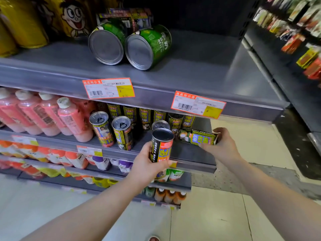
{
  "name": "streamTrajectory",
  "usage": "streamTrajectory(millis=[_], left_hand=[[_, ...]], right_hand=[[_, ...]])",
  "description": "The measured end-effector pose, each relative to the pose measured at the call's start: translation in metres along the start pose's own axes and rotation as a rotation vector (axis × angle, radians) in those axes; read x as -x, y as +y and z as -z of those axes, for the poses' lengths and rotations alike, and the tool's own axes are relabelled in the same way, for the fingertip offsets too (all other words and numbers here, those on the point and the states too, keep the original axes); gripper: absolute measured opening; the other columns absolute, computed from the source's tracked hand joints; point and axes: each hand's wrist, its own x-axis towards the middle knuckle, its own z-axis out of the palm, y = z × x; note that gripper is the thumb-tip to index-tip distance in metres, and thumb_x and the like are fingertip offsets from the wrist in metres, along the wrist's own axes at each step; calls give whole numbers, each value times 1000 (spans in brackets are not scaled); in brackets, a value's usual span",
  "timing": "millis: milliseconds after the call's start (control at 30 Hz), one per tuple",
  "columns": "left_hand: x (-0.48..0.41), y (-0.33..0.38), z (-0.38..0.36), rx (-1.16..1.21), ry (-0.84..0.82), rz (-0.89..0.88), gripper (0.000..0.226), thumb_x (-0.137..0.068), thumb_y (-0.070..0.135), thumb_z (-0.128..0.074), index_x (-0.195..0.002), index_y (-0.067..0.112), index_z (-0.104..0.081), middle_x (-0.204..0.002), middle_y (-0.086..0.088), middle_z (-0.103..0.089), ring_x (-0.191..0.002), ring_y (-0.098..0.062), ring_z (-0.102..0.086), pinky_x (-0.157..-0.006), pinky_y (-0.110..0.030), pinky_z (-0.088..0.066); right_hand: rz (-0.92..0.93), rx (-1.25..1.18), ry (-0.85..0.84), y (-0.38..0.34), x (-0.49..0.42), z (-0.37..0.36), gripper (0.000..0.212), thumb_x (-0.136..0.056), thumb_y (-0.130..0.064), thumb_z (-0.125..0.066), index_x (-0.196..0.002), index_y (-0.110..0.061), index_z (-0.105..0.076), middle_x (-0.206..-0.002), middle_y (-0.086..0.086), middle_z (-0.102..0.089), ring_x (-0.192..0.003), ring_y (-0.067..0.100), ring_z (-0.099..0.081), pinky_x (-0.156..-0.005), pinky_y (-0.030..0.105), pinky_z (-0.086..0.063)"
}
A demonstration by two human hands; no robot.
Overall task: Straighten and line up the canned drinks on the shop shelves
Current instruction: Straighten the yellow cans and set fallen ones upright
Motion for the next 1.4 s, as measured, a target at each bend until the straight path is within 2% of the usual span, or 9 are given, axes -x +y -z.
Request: streamTrajectory(millis=[367, 500, 667, 733, 800, 900, 1033, 1167, 1400], left_hand=[[-3, -4, 4, -23, -6, 13, 60, -58, 27, -85, -108, 33, -51, -96, 7, -70, -91, -11, -66, -85, -34, -54], [-5, -6, -2, -28, -40, 9, 54, -64, 20, -83, -107, 30, -52, -94, 5, -70, -89, -13, -66, -87, -37, -53], [-17, -5, -32, -103, -76, -42, 58, -54, 27, -76, -104, 40, -51, -95, 11, -67, -87, 0, -62, -86, -22, -51], [-21, 0, -44, -146, -100, -53, 59, -56, 19, -71, -106, 40, -49, -99, 15, -61, -92, 2, -59, -80, -11, -46], [-27, 5, -52, -253, -98, -83, 67, -57, 23, -70, -120, 30, -50, -111, 5, -57, -108, -11, -53, -90, -22, -45], [-29, 12, -49, -425, 14, -144, 71, -65, 24, -70, -131, 18, -44, -119, -4, -47, -116, -19, -45, -100, -34, -40], [-20, 17, -29, -454, 209, -315, 36, -75, 17, -55, -111, 10, -53, -100, 4, -42, -101, -25, -52, -85, -30, -42], [-37, 30, -7, -579, 354, -356, 45, -74, 14, -65, -118, 10, -55, -114, -9, -48, -112, -32, -45, -93, -36, -36], [-68, 29, 9, -984, -15, -244, 61, -86, 25, -58, -140, 36, -34, -146, -2, -29, -126, -30, -40, -100, -42, -41]], right_hand=[[97, 85, 2, -15, -41, -38, 67, -67, -19, -80, -126, -15, -50, -129, 13, -51, -124, 29, -46, -103, 38, -39], [212, 106, 240, -23, 2, -23, 65, -74, -38, -73, -127, -10, -49, -123, 14, -49, -117, 32, -46, -99, 41, -39], [185, -350, -394, -40, 50, -19, 53, -70, -26, -77, -111, -39, -46, -113, -10, -59, -103, 9, -58, -91, 27, -46], [154, -256, -400, -39, 50, -24, 59, -66, -18, -83, -102, -44, -44, -108, -16, -60, -105, 8, -59, -95, 29, -47], [130, -253, -288, -36, 46, -25, 61, -65, -13, -83, -100, -43, -44, -105, -18, -59, -105, 9, -59, -97, 33, -47], [111, -256, -220, -30, 39, -29, 64, -65, -15, -83, -113, -34, -45, -110, -10, -62, -107, 11, -59, -98, 35, -47], [86, -160, -152, -33, 24, -41, 63, -69, -23, -81, -120, -23, -44, -110, -5, -57, -102, 12, -54, -87, 25, -40], [66, -209, -187, -31, 18, -63, 67, -70, -19, -80, -125, -20, -43, -109, -8, -54, -106, 11, -52, -88, 23, -38], [-64, -201, -245, -8, 16, -85, 69, -68, -17, -82, -124, -19, -42, -115, -1, -59, -112, 19, -57, -96, 35, -46]])
